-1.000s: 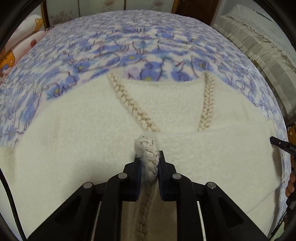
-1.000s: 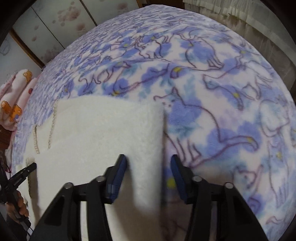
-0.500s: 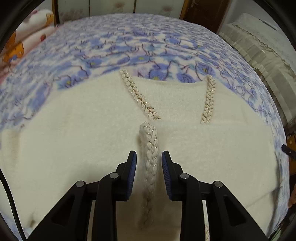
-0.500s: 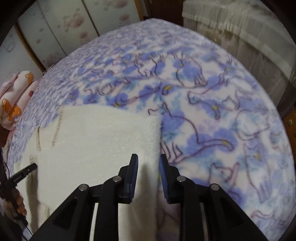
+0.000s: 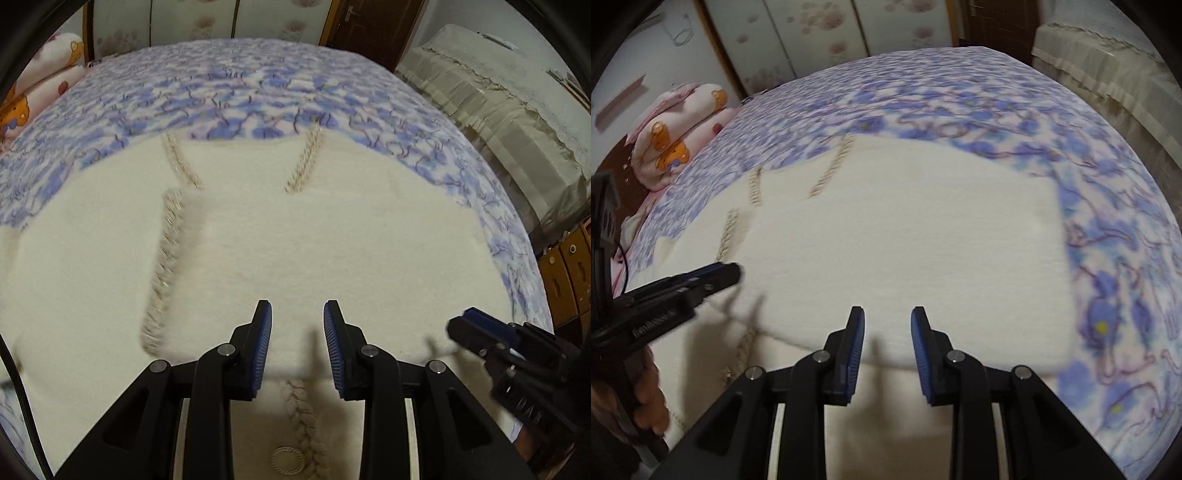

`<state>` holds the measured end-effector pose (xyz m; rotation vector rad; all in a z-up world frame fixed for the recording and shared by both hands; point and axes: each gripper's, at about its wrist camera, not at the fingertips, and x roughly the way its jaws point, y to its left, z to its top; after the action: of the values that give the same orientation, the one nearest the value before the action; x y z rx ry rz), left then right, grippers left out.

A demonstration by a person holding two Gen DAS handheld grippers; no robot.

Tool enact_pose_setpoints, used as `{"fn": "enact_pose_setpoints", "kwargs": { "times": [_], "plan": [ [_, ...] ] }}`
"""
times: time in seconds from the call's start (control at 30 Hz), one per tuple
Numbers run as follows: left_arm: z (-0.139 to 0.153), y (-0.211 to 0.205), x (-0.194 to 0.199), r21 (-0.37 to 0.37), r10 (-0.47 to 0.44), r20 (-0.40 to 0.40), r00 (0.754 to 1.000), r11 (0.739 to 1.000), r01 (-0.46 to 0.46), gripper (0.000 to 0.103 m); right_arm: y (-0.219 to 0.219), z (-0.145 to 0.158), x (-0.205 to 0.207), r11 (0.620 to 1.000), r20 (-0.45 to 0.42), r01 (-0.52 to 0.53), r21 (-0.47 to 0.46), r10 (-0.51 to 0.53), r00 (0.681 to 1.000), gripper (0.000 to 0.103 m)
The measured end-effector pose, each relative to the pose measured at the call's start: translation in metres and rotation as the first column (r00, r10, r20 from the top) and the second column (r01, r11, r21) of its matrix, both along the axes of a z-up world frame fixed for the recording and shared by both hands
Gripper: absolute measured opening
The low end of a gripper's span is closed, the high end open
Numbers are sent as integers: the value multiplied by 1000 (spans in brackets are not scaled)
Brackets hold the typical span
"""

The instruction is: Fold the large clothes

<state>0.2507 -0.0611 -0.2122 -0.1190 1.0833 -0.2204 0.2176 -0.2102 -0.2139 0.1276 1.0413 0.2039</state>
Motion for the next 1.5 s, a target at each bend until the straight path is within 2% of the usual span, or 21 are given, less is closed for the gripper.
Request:
{"fn": "enact_pose_setpoints", "kwargs": {
  "times": [0.07,0.13,0.17,0.2,0.23,0.27,0.33,0.4,0.47,0.6,0.73,0.83,0.93,1.03,1.2,1.33,1.5],
  "plan": [
    [-17,0,3,12,17,-41,999,1000,-17,27,5,-12,4,1000,-23,-9,-18,9,1000,26],
    [-27,6,5,6,20,-46,999,1000,-19,27,-2,-23,8,998,-49,22,-59,-25,998,24],
    [-27,9,4,-3,15,-42,999,1000,-15,27,-14,-27,8,997,-58,42,-60,-46,997,16],
    [-27,13,4,-4,16,-43,999,1000,-17,27,-30,-30,8,995,-64,75,-63,-79,995,4],
    [-26,17,5,2,25,-46,999,1000,-25,27,-45,-31,6,989,-60,120,-89,-125,990,0],
    [-26,22,6,4,36,-49,998,999,-36,27,-57,-30,4,983,-54,152,-106,-158,986,0],
    [-27,32,8,-12,57,-60,997,998,-58,27,-86,-29,-2,979,-57,198,-56,-201,978,0],
    [-28,39,9,-43,70,-71,995,996,-73,27,-96,-25,-9,974,-58,221,-60,-224,973,0],
    [-28,42,8,-53,84,-73,994,995,-88,27,-95,-18,-15,966,-34,236,-108,-241,970,0],
    [-26,35,8,-24,95,-66,993,995,-97,28,-90,-16,-20,957,-18,242,-161,-248,969,0],
    [-25,32,4,3,90,-57,994,996,-90,29,-88,-20,-19,952,-24,246,-180,-255,967,0],
    [-24,30,2,20,84,-51,995,996,-84,30,-91,-27,-17,951,-46,269,-149,-279,959,0],
    [-23,28,1,25,85,-50,995,996,-84,33,-95,-31,-16,948,-62,299,-112,-307,950,0],
    [-22,27,-1,27,87,-50,995,996,-86,38,-91,-33,-15,945,-60,298,-135,-308,950,0],
    [-18,21,-7,34,82,-47,996,996,-80,55,-87,-35,-16,941,-53,306,-148,-316,947,3],
    [-15,19,-17,40,69,-62,996,997,-66,57,-90,-35,-16,939,-69,321,-126,-331,941,3],
    [-2,20,-32,35,61,-68,996,998,-58,57,-85,-32,-15,941,-103,306,-144,-322,941,3]
  ]
}}
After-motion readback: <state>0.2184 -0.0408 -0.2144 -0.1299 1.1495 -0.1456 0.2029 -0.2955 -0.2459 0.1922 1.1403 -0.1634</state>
